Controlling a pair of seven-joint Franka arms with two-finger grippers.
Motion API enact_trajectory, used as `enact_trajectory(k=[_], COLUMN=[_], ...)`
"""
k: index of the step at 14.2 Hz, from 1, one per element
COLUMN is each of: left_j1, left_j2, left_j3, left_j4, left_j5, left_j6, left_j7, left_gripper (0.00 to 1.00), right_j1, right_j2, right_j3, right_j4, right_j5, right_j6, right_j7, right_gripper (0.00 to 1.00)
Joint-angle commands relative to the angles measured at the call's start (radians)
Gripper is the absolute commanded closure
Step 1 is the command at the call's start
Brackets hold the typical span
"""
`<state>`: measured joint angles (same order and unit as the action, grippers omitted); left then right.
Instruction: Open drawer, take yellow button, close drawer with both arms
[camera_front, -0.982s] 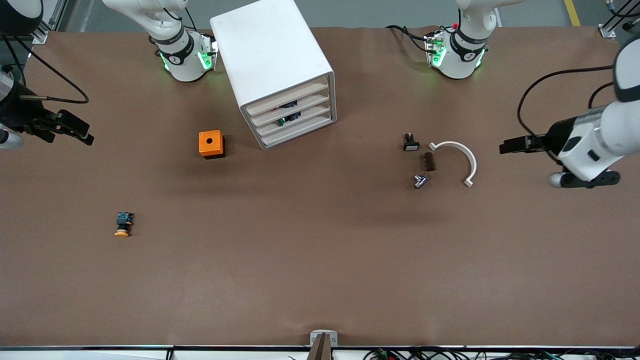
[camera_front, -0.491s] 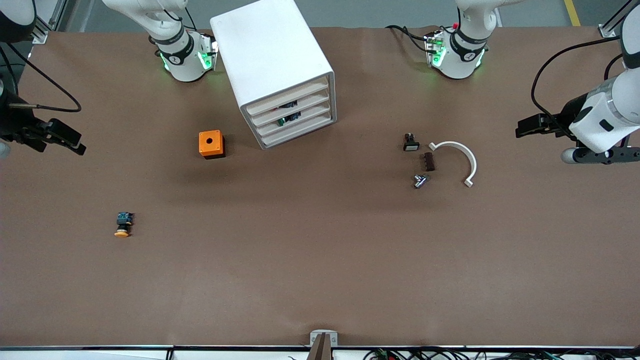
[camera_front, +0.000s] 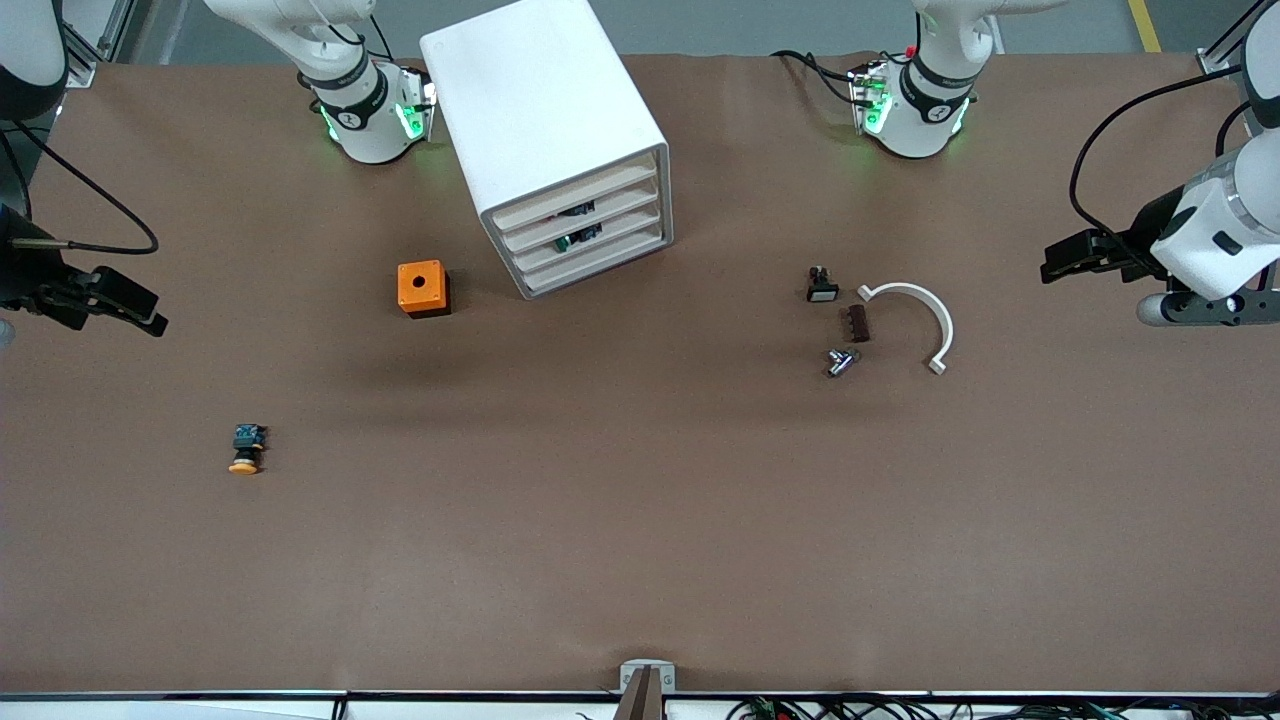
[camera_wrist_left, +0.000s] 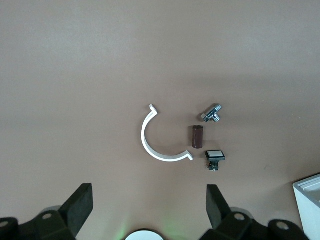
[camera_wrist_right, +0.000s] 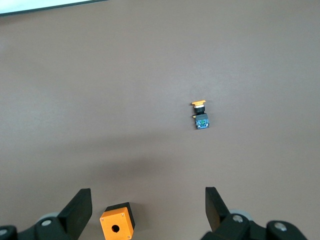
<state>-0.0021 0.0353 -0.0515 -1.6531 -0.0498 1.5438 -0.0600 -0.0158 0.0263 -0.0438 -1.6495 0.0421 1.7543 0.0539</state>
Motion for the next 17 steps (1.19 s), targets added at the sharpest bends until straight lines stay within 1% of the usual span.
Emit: enact_trajectory(k=[1, 4, 8, 10, 11, 13, 17], left_j1=[-0.035, -0.03, -0.026, -0.026, -0.026, -0.024, -0.024], left_j2=[-0.029, -0.028, -0.028, -0.034, -0.031, -0.031, -0.029], left_j3=[0.038, 0.038, 0.036, 0.035, 0.036, 0.039, 0.042], left_j4=[-0.03, -0.024, 0.016, 0.027, 0.053, 0.075, 0.085], left_j5=[0.019, 0.019, 0.019, 0.018, 0.018, 0.018, 0.021], left_j6=[0.024, 0.035, 0.029, 0.013, 0.003, -0.011, -0.027], left_j7=[0.015, 0.015, -0.006, -0.003, 0.005, 0.005, 0.012], left_gripper=[0.0, 0.0, 0.0, 0.0, 0.0, 0.0, 0.0], right_j1=[0.0, 0.002, 0.0, 0.0, 0.0, -0.001, -0.003], right_j2=[0.003, 0.0, -0.002, -0.002, -0.002, -0.002, -0.002], right_j3=[0.001, 0.001, 0.001, 0.001, 0.001, 0.001, -0.001], right_j4=[0.014, 0.005, 0.011, 0.019, 0.023, 0.028, 0.028], right_j5=[-0.002, -0.004, -0.008, -0.013, -0.013, -0.013, -0.013], right_j6=[-0.029, -0.019, -0.021, -0.022, -0.021, -0.022, -0.026], right_j7=[0.017, 0.015, 0.001, 0.0, 0.0, 0.0, 0.0], right_gripper=[0.0, 0.0, 0.0, 0.0, 0.0, 0.0, 0.0])
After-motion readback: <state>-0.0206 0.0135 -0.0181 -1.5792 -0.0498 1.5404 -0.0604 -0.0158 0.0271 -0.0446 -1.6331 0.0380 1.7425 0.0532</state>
